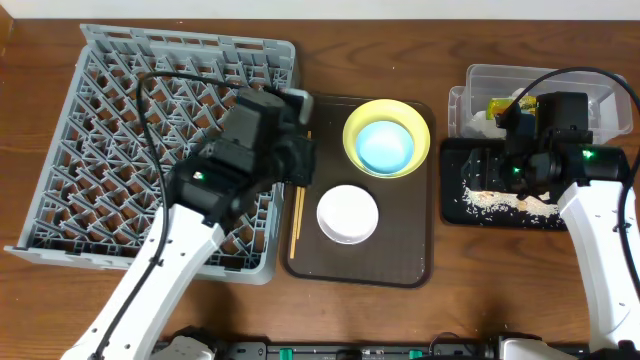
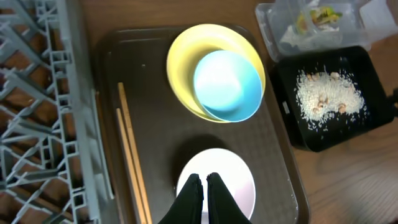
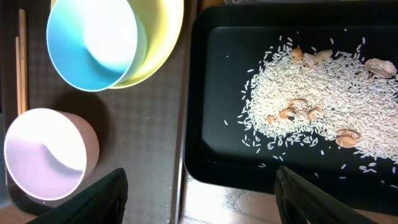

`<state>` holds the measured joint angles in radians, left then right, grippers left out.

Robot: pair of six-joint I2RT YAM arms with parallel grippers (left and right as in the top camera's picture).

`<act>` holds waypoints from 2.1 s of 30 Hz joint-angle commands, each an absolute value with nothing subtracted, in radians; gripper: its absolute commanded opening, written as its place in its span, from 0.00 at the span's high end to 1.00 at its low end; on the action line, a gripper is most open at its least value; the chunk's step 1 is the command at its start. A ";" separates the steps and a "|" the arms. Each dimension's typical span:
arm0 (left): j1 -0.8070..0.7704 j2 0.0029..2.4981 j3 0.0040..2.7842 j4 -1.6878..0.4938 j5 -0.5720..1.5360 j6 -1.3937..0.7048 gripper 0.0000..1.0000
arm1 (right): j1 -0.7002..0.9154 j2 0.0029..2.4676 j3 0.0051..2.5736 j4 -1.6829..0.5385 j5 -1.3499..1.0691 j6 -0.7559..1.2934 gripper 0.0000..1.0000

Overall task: Sort waste into correct bins and load items into the dishwasher
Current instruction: 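Reach the left gripper to the pink bowl and grasp it, then carry the pink bowl with the left gripper into the dish rack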

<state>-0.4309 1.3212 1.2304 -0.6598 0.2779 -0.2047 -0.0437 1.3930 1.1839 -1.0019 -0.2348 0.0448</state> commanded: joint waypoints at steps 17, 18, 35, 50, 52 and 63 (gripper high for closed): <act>-0.799 1.717 1.198 -0.667 0.196 -0.191 0.67 | -0.054 1.385 1.204 -1.034 -0.138 0.056 0.24; -0.808 1.735 1.198 -0.665 0.187 -0.191 0.67 | -0.053 1.385 1.204 -1.033 -0.138 0.056 0.24; -0.843 1.866 1.199 -0.654 0.060 -0.192 0.94 | -0.053 1.385 1.204 -1.038 -0.139 0.056 0.24; -0.773 1.499 1.301 -0.752 0.097 -0.191 0.94 | -0.053 1.385 1.204 -1.041 -0.139 0.055 0.25; -0.726 1.438 1.301 -0.751 0.098 -0.191 0.94 | -0.053 1.385 1.204 -1.041 -0.139 0.055 0.25; -0.194 1.331 1.300 -0.662 0.684 -0.149 0.94 | -0.053 1.385 1.204 -1.044 -0.139 0.056 0.25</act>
